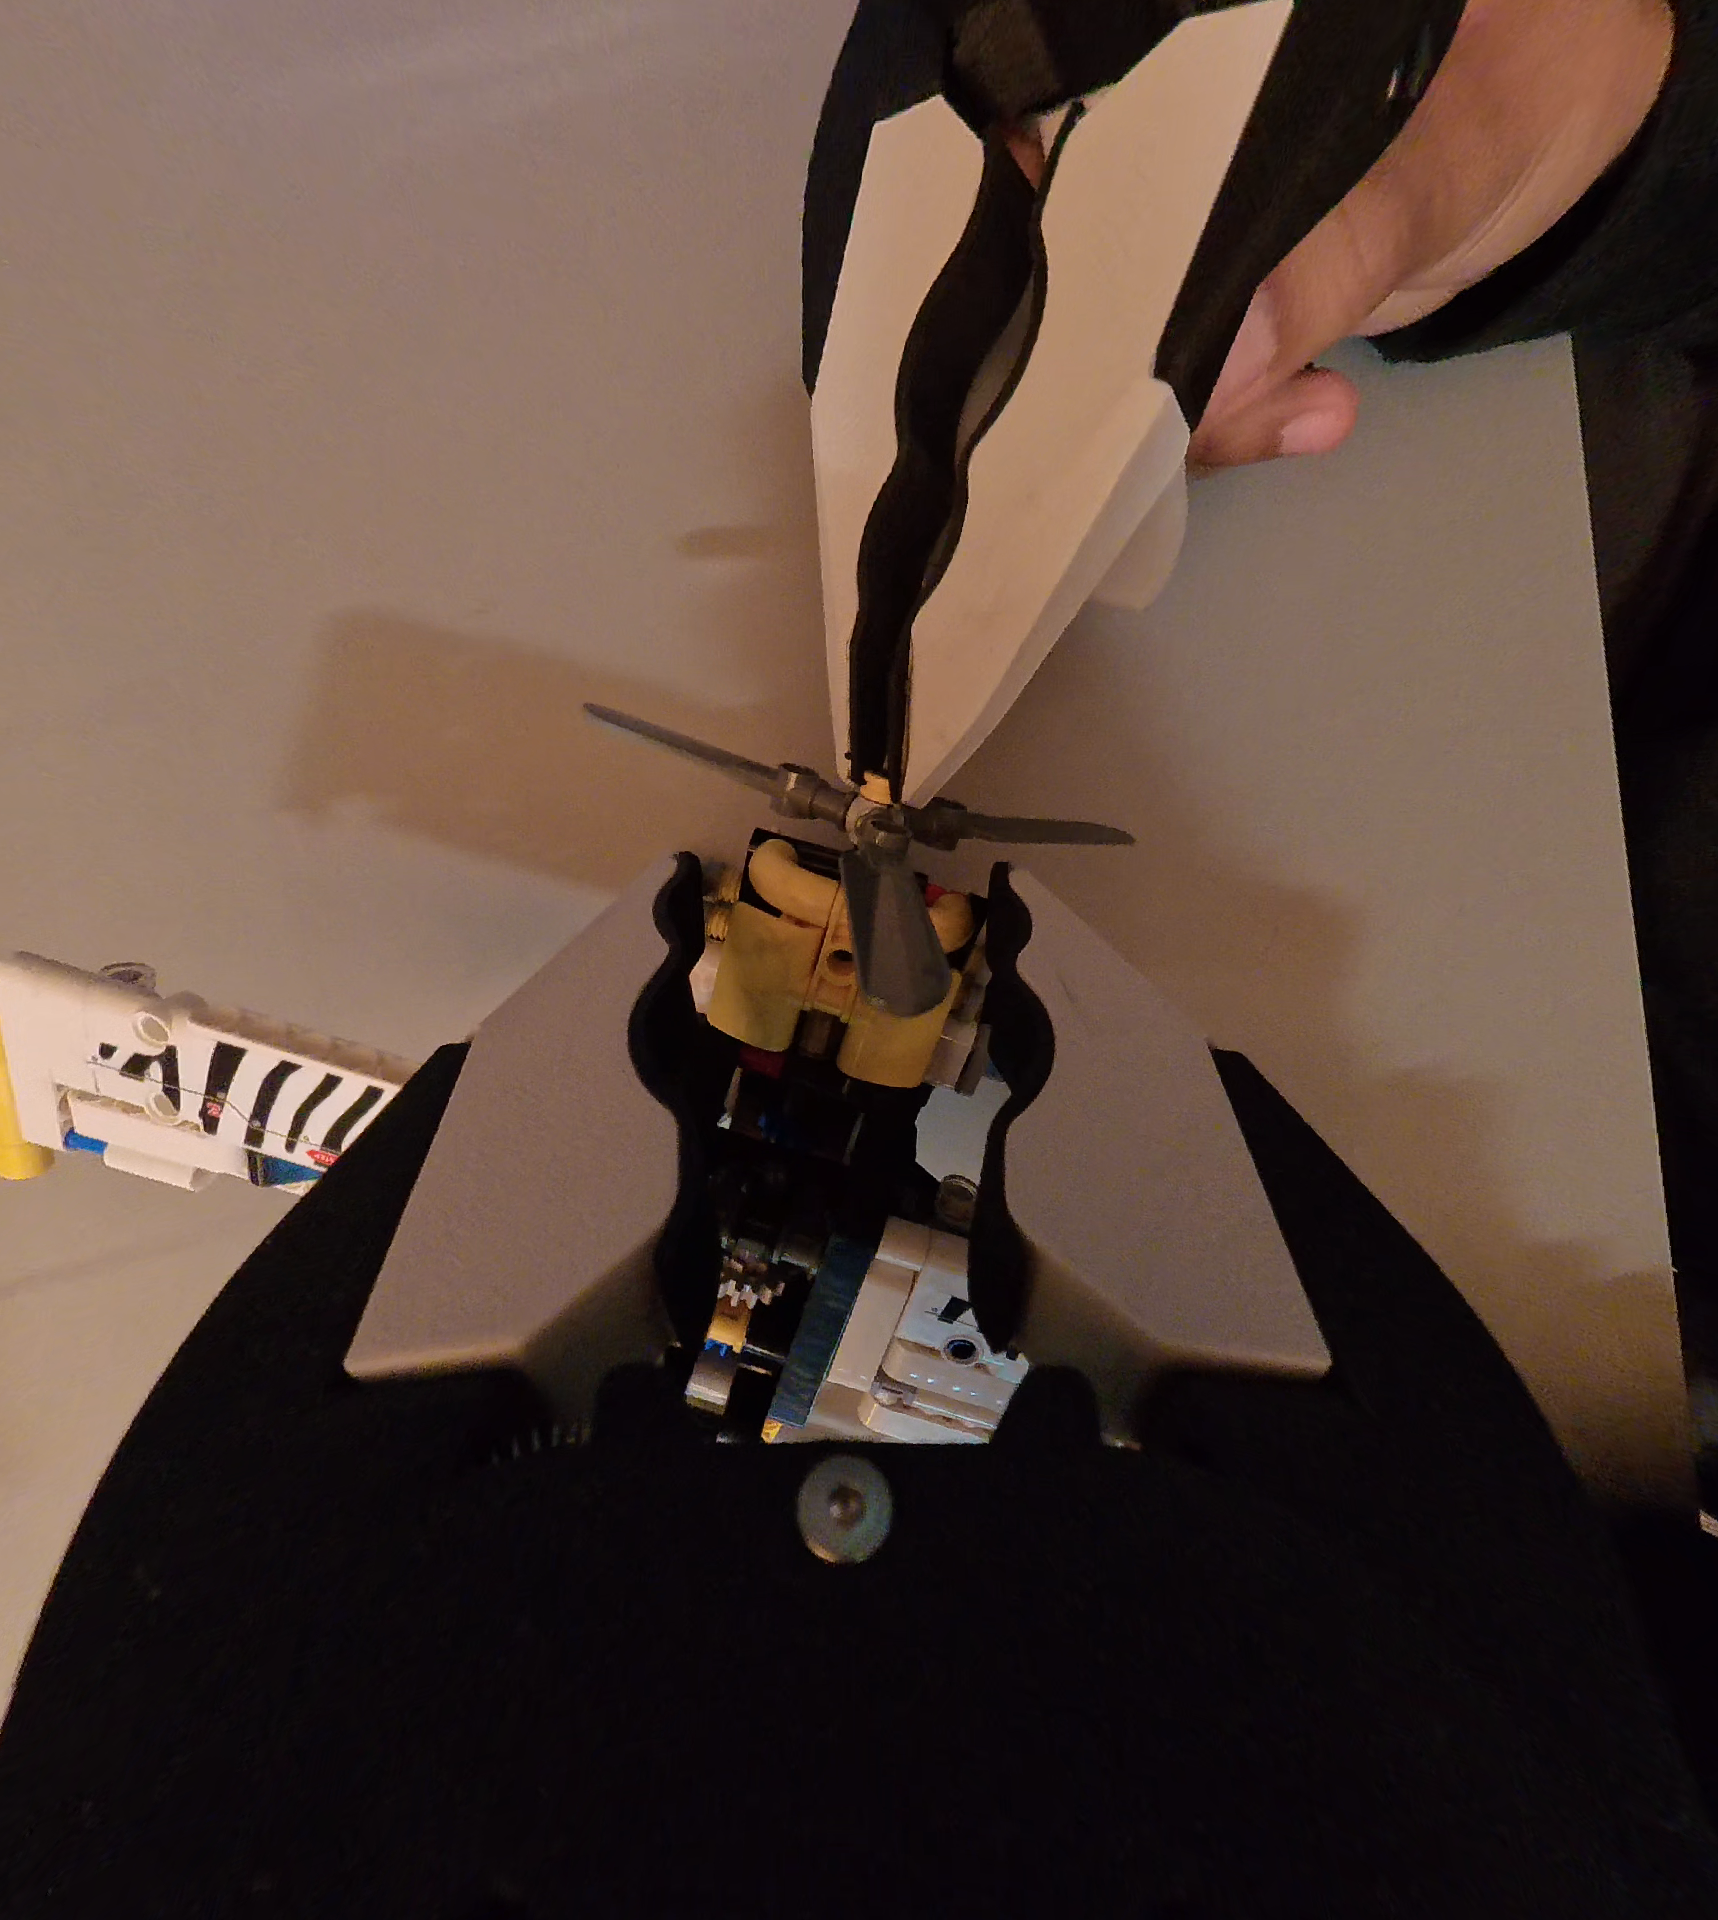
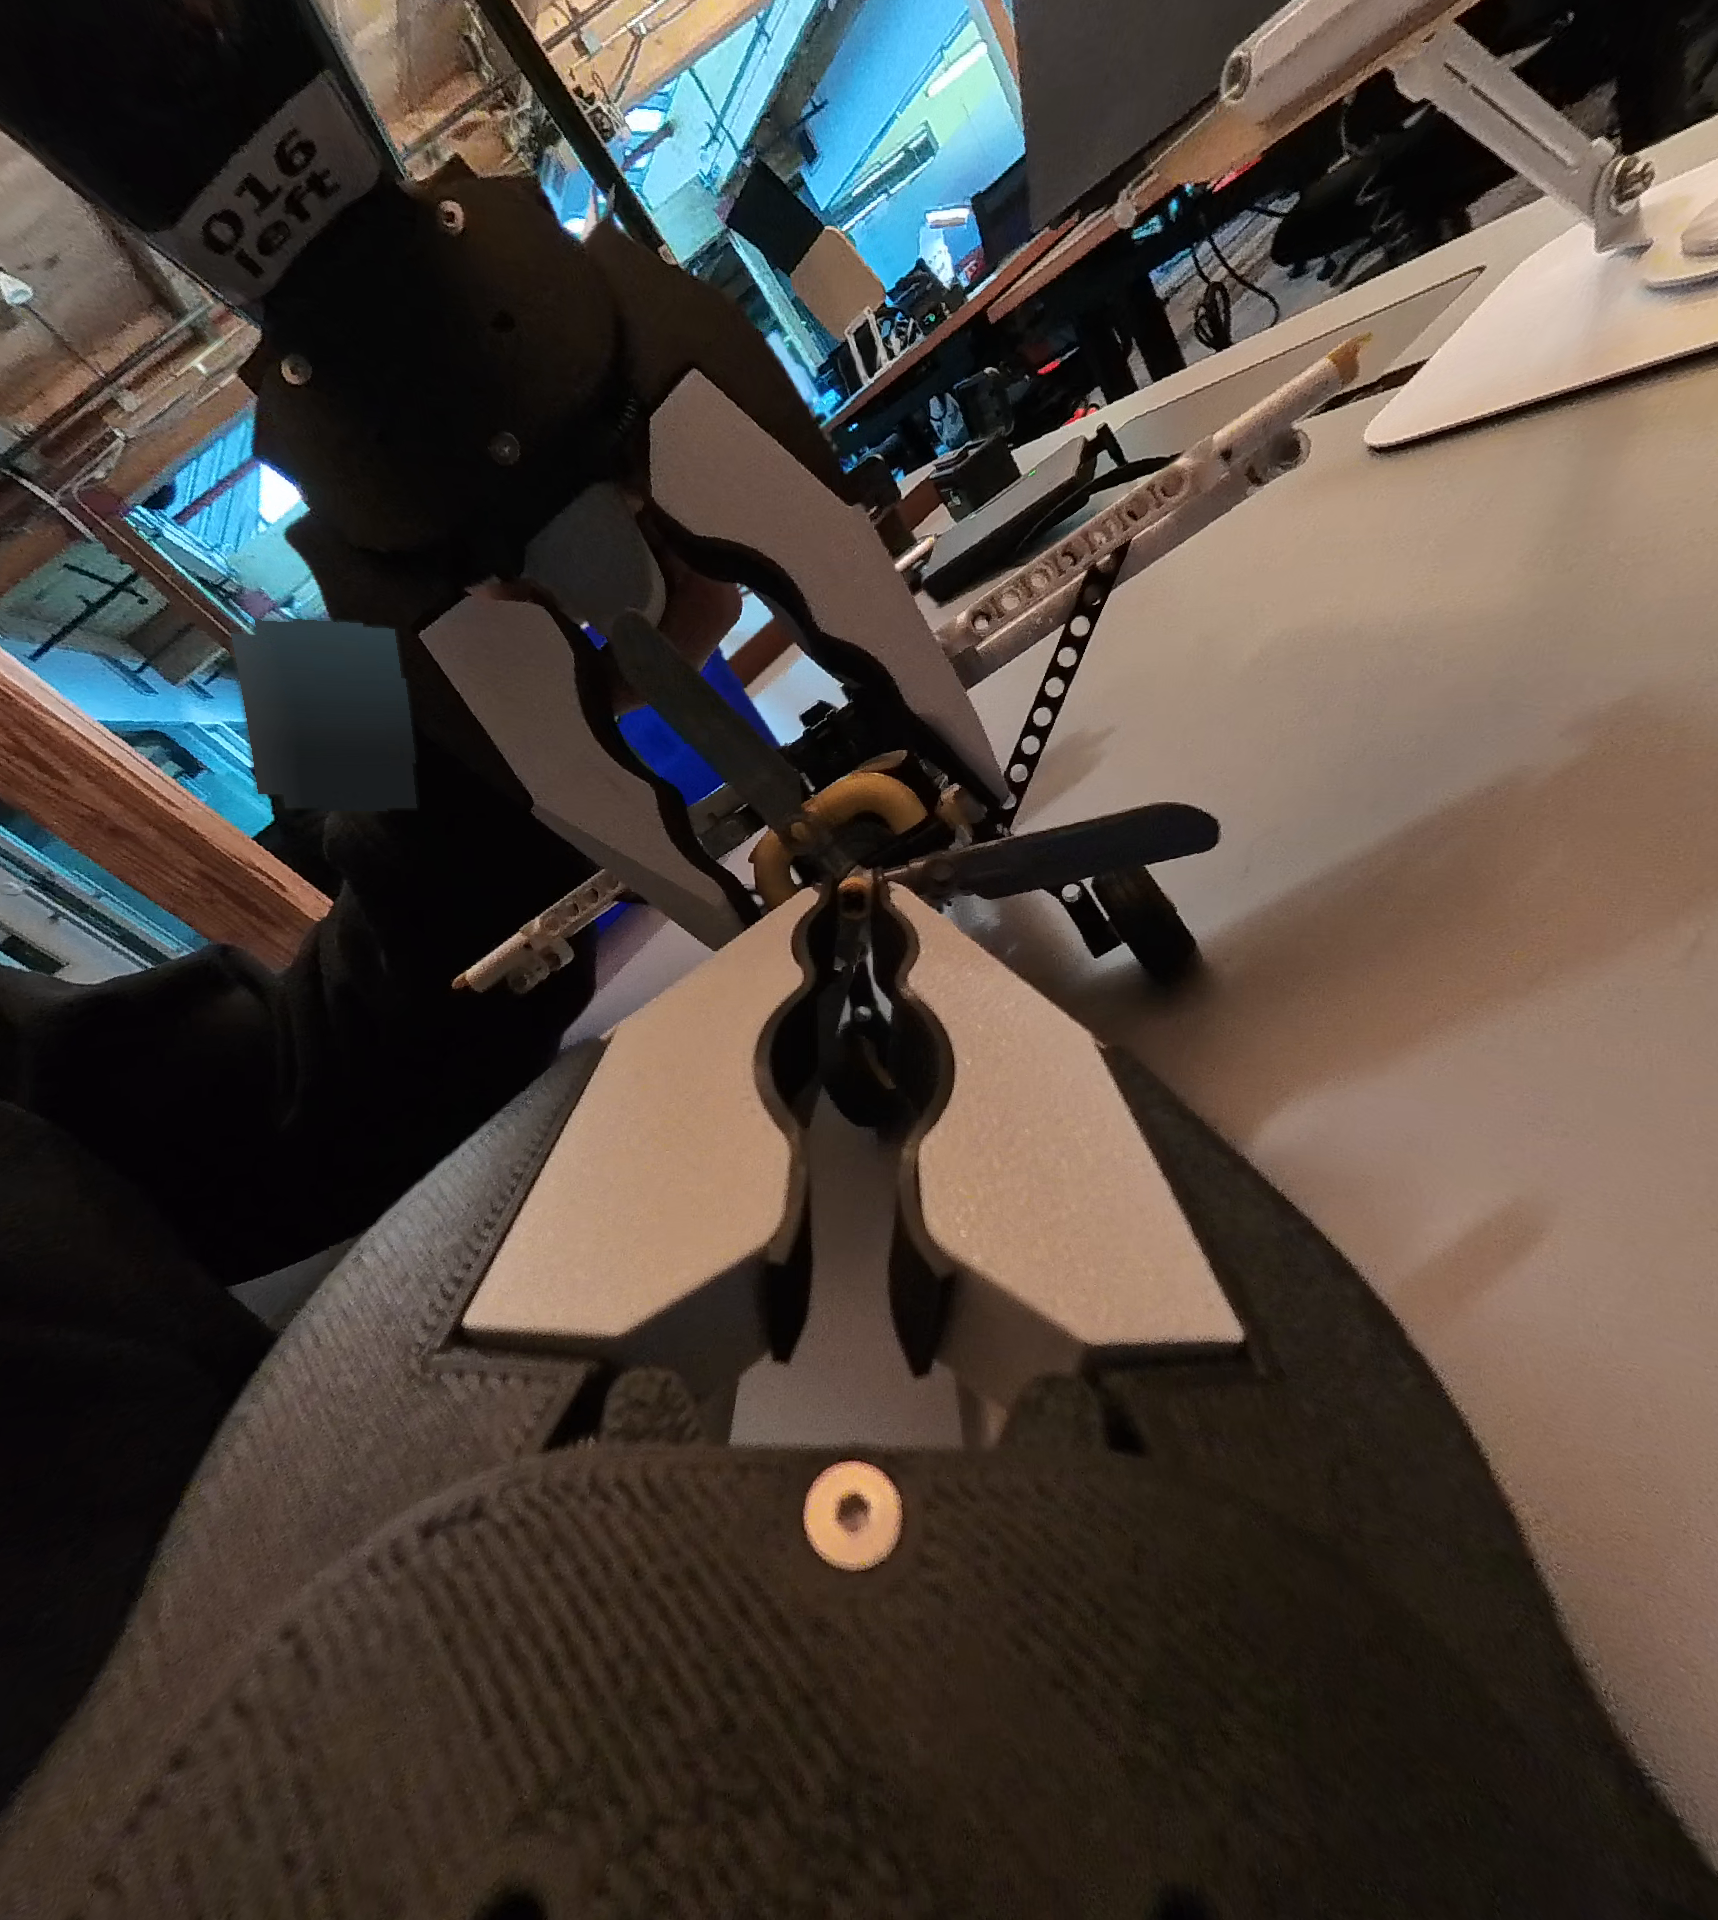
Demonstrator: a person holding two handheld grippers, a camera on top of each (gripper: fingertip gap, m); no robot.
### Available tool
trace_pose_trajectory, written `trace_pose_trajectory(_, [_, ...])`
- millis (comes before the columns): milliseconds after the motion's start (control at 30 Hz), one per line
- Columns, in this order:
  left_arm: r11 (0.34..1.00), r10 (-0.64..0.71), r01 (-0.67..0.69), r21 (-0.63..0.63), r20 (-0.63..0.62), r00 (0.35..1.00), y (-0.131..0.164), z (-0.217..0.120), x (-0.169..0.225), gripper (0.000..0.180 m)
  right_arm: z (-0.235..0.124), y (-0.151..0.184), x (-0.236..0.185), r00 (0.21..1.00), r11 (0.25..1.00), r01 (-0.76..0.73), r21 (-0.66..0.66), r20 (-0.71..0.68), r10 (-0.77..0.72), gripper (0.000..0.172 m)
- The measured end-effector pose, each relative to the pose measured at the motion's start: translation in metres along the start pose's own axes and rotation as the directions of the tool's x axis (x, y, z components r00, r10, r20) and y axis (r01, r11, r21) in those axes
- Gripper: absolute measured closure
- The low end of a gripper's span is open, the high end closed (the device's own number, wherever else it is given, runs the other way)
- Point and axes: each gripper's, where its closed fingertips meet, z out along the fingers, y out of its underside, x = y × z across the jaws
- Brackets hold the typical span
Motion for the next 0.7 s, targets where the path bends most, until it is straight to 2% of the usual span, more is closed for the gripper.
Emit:
trace_pose_trajectory(100, [1.000,0.001,-0.001,0.001,0.001,1.000,0.000,0.000,0.000,0.127,-0.001,0.000,0.000,1.000,1.000,-0.002,0.001,-0.001,0.002,0.168])
trace_pose_trajectory(333, [1.000,0.003,-0.003,0.009,-0.003,1.000,-0.001,0.000,0.001,0.128,-0.002,0.001,0.000,0.990,0.992,0.126,-0.022,-0.063,-0.127,0.168])
trace_pose_trajectory(400, [1.000,0.002,-0.002,0.010,-0.004,1.000,-0.001,0.000,0.002,0.127,-0.003,0.001,-0.001,0.993,0.994,0.107,-0.021,-0.052,-0.108,0.168])
trace_pose_trajectory(467, [1.000,-0.001,0.001,0.011,-0.006,1.000,-0.001,0.001,0.002,0.128,-0.004,0.002,-0.001,1.000,1.000,0.020,-0.009,-0.007,-0.020,0.168])
trace_pose_trajectory(567, [0.999,-0.020,0.020,-0.032,0.025,1.000,0.011,-0.003,-0.006,0.128,-0.026,-0.013,0.006,0.994,0.991,-0.099,0.091,0.044,0.096,0.168])
trace_pose_trajectory(633, [0.998,-0.054,0.054,-0.017,0.021,0.998,0.023,-0.010,-0.012,0.128,-0.042,-0.015,0.017,0.997,0.992,-0.078,0.102,-0.018,0.080,0.168])
trace_pose_trajectory(700, [0.997,-0.071,0.071,0.003,0.020,0.997,0.026,-0.013,-0.015,0.128,-0.040,-0.013,0.015,0.998,0.996,-0.018,0.085,-0.052,0.023,0.168])
